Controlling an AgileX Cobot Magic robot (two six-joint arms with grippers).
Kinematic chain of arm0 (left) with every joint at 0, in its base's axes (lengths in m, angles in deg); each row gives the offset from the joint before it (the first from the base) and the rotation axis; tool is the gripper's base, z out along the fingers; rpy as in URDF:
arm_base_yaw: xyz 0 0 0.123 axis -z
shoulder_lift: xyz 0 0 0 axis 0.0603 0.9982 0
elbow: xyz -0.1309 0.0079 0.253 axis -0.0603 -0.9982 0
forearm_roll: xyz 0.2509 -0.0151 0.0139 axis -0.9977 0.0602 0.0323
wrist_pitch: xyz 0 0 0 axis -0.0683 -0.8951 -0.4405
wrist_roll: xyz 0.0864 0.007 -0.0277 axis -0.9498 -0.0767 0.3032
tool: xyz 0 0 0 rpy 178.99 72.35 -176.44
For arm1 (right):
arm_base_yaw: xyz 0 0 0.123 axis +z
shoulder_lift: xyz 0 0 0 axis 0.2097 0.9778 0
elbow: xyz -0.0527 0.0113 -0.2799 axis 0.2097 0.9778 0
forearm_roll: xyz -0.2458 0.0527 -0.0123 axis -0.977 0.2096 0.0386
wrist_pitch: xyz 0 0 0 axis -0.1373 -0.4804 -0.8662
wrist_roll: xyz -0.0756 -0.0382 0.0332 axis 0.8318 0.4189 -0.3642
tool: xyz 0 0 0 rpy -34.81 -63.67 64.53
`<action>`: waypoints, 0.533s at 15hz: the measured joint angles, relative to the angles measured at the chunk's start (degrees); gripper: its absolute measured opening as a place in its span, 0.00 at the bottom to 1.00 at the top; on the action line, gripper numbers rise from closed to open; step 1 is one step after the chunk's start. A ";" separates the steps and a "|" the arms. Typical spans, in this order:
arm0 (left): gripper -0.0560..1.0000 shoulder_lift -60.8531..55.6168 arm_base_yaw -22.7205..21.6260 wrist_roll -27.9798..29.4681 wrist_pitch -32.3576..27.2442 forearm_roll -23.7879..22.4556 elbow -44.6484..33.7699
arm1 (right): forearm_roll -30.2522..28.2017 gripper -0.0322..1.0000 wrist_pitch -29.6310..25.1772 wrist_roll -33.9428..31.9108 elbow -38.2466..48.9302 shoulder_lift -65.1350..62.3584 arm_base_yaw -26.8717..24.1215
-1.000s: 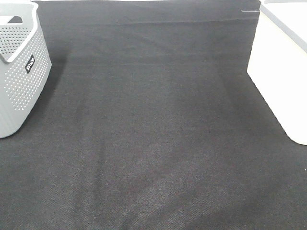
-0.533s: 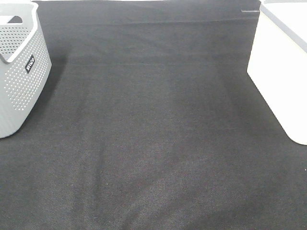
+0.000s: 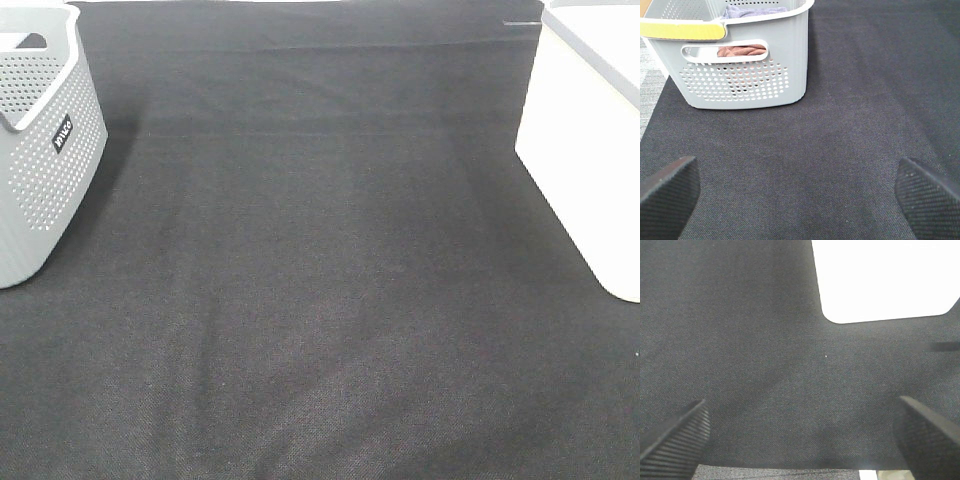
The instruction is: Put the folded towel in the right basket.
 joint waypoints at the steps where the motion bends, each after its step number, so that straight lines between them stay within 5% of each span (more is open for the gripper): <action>1: 0.99 0.00 0.00 0.00 0.00 0.00 0.00 | 0.00 0.97 0.00 0.00 0.00 0.00 0.00; 8: 0.99 0.00 0.00 0.00 0.00 0.00 0.00 | 0.00 0.97 0.00 0.00 0.00 0.00 0.00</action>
